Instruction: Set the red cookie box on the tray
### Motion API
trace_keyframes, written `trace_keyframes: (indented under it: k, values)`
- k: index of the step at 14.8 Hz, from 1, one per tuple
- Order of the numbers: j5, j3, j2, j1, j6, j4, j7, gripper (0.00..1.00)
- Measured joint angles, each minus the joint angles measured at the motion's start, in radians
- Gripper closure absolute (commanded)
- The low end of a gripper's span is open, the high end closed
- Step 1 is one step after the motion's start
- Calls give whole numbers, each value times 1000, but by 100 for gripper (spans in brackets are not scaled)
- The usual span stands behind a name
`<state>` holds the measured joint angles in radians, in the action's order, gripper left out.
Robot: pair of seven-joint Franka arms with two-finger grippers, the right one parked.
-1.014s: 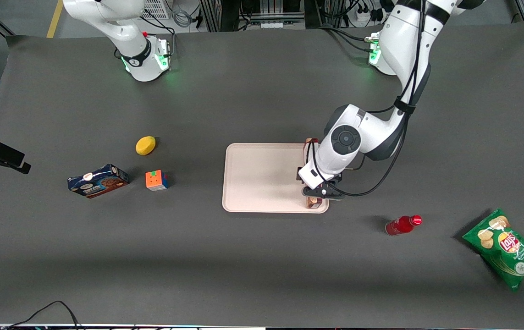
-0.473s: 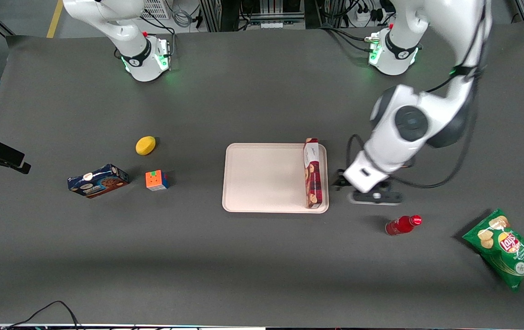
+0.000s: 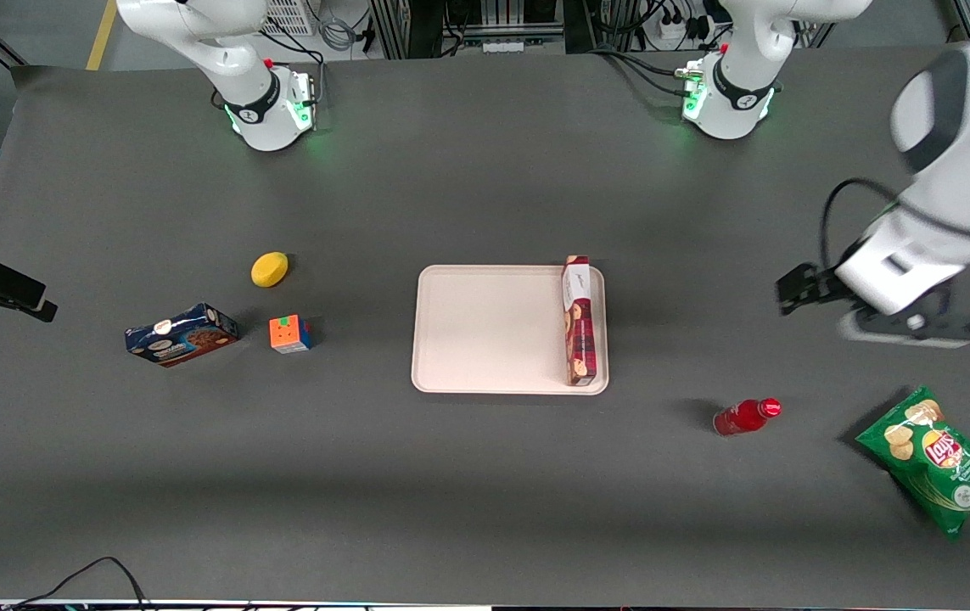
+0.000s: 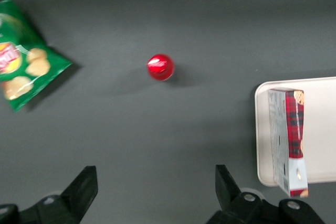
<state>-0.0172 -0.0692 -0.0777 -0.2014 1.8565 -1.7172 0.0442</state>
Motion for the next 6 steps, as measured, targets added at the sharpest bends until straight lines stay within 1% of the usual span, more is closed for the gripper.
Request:
trace_keyframes:
  k: [3,6]
  values:
    - [0,-31,87,23,-94,3,-50,0]
    - [0,-42,143,36,-159,3,-62,0]
